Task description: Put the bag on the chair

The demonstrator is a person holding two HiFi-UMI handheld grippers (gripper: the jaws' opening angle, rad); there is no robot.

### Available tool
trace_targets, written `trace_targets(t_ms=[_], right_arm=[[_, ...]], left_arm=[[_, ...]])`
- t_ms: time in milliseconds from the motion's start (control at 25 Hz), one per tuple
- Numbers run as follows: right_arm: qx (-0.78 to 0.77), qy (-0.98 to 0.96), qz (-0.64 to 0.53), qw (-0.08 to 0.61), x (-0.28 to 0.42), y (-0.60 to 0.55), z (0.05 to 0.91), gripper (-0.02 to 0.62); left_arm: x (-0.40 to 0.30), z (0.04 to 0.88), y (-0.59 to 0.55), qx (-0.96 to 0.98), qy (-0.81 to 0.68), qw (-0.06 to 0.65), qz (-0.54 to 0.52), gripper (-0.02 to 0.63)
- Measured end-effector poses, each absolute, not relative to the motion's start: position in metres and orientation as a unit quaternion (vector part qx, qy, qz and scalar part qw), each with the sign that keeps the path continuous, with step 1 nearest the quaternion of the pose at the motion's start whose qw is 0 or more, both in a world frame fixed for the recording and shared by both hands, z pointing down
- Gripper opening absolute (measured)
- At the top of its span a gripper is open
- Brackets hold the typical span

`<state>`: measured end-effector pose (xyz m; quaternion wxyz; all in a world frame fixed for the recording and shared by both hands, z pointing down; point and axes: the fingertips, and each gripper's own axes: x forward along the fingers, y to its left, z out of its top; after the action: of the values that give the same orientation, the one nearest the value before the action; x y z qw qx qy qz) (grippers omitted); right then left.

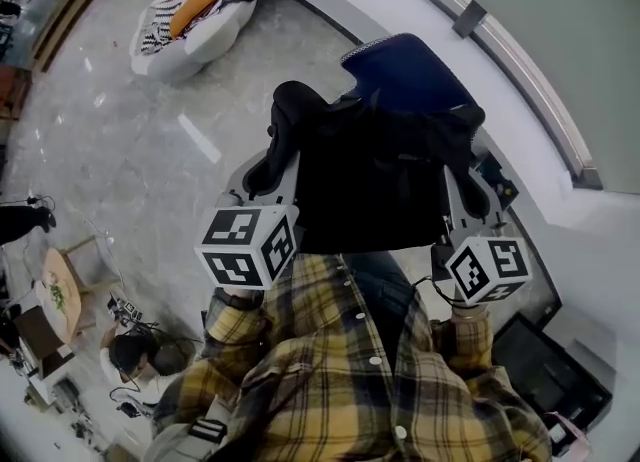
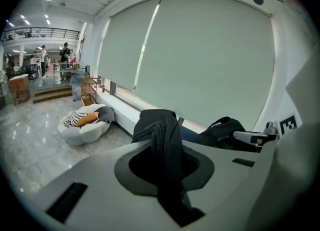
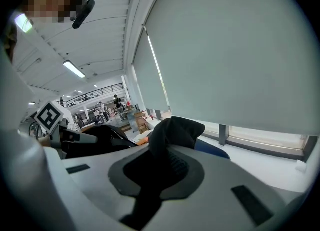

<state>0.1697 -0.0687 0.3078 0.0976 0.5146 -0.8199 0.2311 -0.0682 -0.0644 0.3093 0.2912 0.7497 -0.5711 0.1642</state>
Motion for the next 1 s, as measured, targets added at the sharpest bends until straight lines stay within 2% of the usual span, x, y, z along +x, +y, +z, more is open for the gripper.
trace_targets(t_ms=[1000], right_arm=[[0.54,-0.792,0.256,0.123,0.154,-0.089,0.334,0.037]], left_arm=[[-0.085,0.339,-0.098,0.759,-0.543,0.311,0.183,0.071]])
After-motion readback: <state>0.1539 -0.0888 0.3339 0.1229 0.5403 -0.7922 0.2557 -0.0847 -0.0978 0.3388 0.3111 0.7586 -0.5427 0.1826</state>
